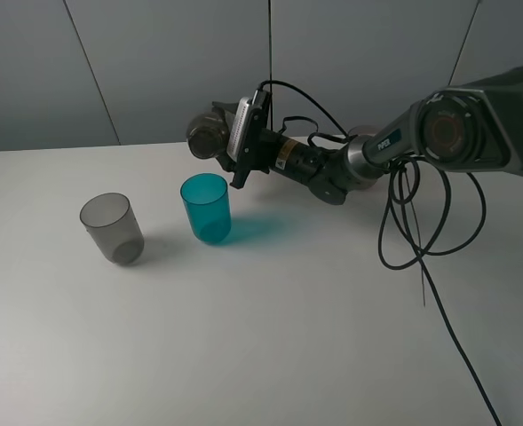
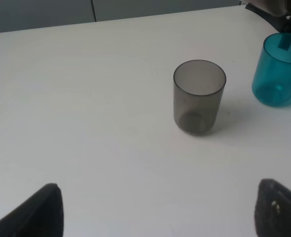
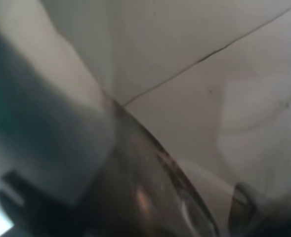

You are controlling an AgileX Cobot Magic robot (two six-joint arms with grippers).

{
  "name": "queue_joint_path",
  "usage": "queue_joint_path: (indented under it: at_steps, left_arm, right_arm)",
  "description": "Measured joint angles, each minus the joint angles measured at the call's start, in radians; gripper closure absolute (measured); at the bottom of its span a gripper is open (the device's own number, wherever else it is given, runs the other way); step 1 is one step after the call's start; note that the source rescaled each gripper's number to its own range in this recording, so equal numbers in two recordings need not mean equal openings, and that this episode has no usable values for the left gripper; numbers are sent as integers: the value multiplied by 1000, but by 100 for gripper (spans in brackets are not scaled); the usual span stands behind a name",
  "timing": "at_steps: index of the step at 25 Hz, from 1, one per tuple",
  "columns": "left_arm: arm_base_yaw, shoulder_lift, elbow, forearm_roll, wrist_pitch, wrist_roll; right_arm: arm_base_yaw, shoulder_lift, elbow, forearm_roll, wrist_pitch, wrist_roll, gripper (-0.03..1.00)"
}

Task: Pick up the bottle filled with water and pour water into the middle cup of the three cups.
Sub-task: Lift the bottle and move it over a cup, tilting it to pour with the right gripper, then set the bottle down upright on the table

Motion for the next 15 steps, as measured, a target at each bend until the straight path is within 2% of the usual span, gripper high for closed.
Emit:
queue_joint_path:
  at_steps: [15]
  left_arm:
    - [0,0,0,0,0,0]
  right_arm:
    - [0,0,-2,7,-19,-108,78]
